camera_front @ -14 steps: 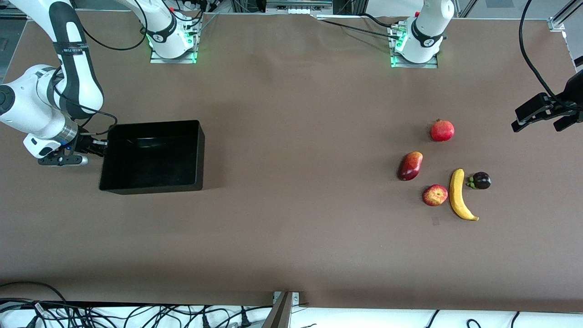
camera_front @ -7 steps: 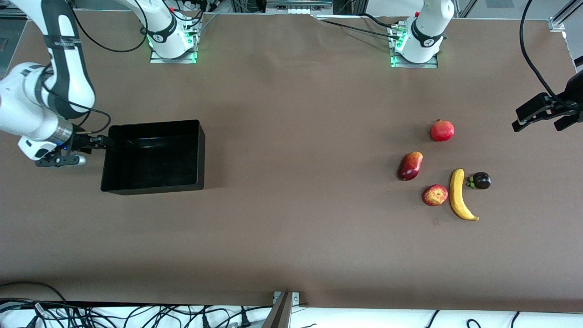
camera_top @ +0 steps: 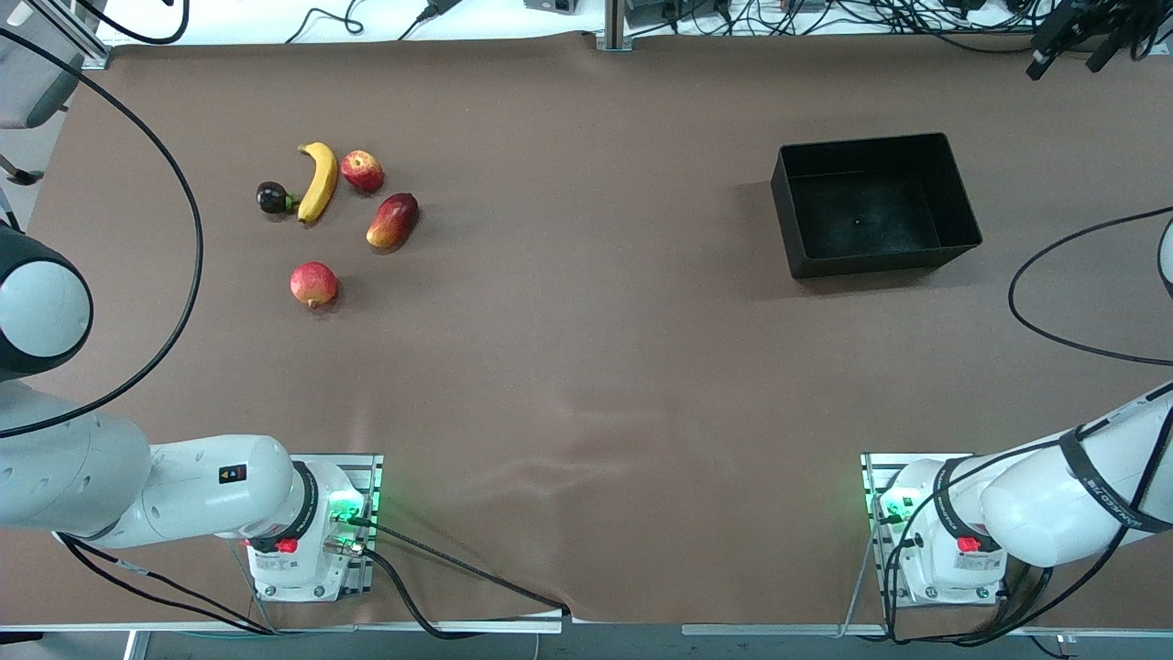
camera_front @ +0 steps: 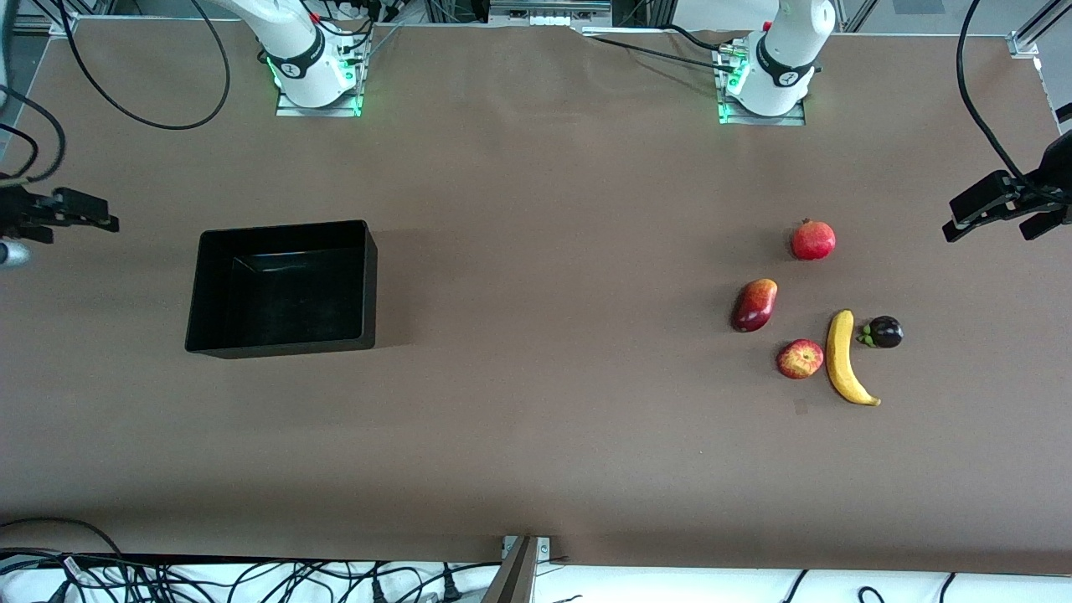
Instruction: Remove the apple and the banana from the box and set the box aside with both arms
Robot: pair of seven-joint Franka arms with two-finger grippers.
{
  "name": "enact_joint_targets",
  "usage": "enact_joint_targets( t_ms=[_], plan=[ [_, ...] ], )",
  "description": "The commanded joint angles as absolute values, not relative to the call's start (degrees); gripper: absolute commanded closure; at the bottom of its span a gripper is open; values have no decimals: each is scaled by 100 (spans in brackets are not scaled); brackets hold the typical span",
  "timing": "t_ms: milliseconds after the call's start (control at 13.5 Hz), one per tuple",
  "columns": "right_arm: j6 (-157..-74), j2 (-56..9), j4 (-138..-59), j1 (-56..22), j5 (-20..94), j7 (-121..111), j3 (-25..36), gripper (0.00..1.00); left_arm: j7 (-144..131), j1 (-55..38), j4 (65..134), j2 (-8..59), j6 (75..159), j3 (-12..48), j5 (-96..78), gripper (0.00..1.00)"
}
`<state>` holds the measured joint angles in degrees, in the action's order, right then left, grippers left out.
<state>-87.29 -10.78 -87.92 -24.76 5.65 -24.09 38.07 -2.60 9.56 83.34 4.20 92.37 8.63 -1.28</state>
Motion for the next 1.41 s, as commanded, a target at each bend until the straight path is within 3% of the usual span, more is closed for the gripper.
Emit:
enact_joint_targets(
  t_ms=[0,370,741,1037,1333],
  plan=[
    [-8359,-1283,-8298,-2470,492,-2365,3858,0,-193,967,8235,439,9132,835,-211,0],
    [-8438,-1275,-7867,-2112,509,-2197,3789,0,-193,967,8235,439,9132,835,-202,0],
    [-8218,-810,-8138,-1188,519,-1705,2447,0,-193,967,8235,439,9132,835,-202,0],
    [-7973,-152,-8716,-177,309,-671,699,0,-193,967,8235,448,9123,835,-202,0],
    [-7971,-26,-8938,70,150,-615,843,0,-193,967,8235,448,9123,835,-202,0]
  ],
)
